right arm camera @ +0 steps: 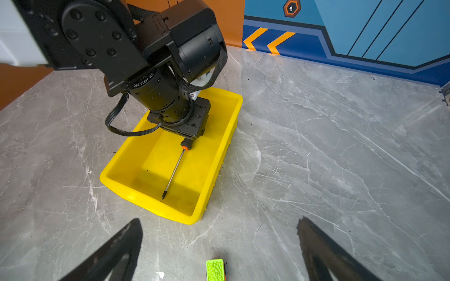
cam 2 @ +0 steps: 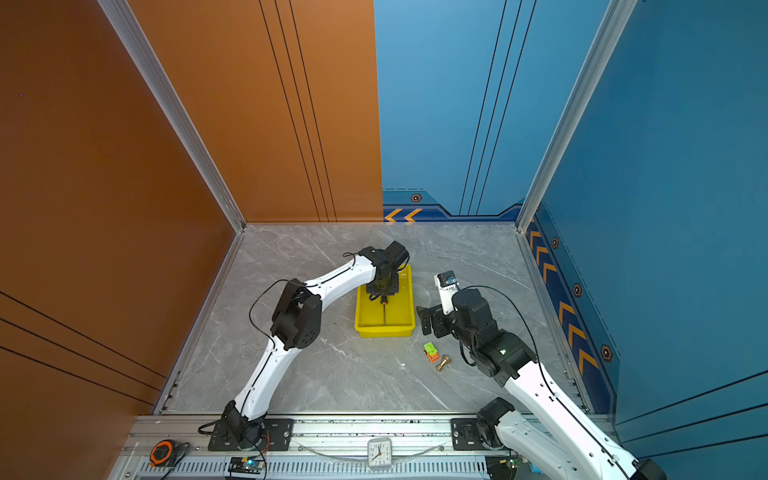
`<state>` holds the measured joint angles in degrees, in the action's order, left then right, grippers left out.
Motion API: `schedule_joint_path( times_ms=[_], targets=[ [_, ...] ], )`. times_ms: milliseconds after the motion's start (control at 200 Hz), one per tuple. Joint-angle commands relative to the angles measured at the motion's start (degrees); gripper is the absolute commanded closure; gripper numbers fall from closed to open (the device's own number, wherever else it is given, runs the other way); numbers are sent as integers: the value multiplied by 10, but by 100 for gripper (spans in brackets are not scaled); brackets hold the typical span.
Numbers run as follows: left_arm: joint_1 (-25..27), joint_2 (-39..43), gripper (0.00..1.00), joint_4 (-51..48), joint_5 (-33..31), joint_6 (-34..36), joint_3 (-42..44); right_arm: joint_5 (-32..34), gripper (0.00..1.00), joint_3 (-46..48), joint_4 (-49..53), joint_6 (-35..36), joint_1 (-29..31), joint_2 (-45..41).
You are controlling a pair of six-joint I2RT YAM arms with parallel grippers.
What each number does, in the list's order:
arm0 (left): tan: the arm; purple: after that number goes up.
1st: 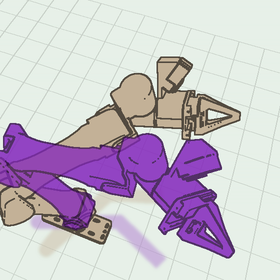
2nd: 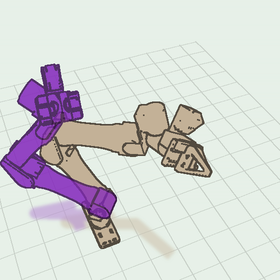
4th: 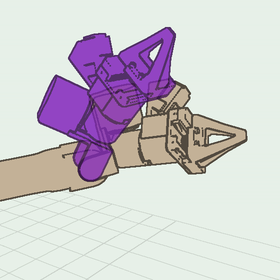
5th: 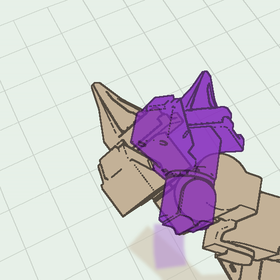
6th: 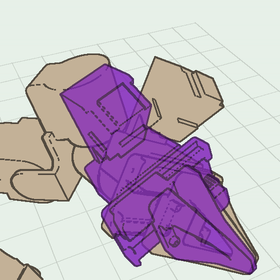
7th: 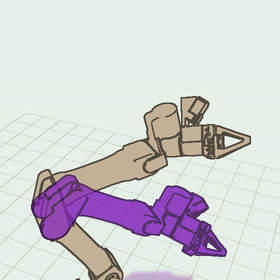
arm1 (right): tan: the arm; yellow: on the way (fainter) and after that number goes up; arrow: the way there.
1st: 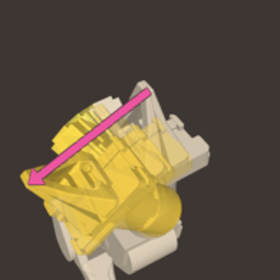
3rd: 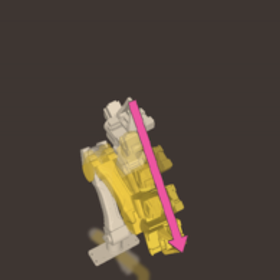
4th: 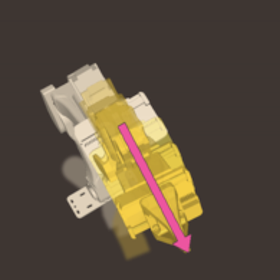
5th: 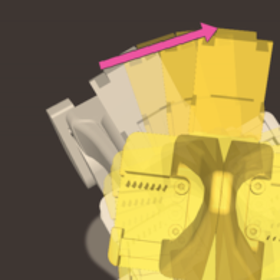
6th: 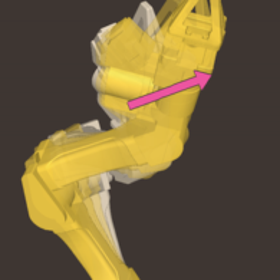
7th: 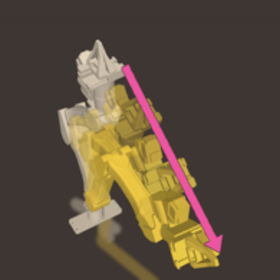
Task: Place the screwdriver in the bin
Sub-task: 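Lower the screwdriver into the yellow bin and open the left gripper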
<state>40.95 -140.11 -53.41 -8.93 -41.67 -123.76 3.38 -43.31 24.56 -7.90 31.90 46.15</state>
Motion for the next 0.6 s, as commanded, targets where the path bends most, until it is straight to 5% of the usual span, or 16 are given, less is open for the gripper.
schedule_joint_path(
  times_ms=[0,150,410,596],
  targets=[
    [1,-6,72,1,-16,-5,6,20,0,6,14,-7,3,-8],
    [2,1,54,1,-23,-4,11,22,0,5,11,-4,3,-15],
    [5,23,47,1,-29,4,13,24,0,6,10,1,3,-24],
    [12,63,29,1,-40,6,32,20,0,9,8,3,3,-31]
  ],
)
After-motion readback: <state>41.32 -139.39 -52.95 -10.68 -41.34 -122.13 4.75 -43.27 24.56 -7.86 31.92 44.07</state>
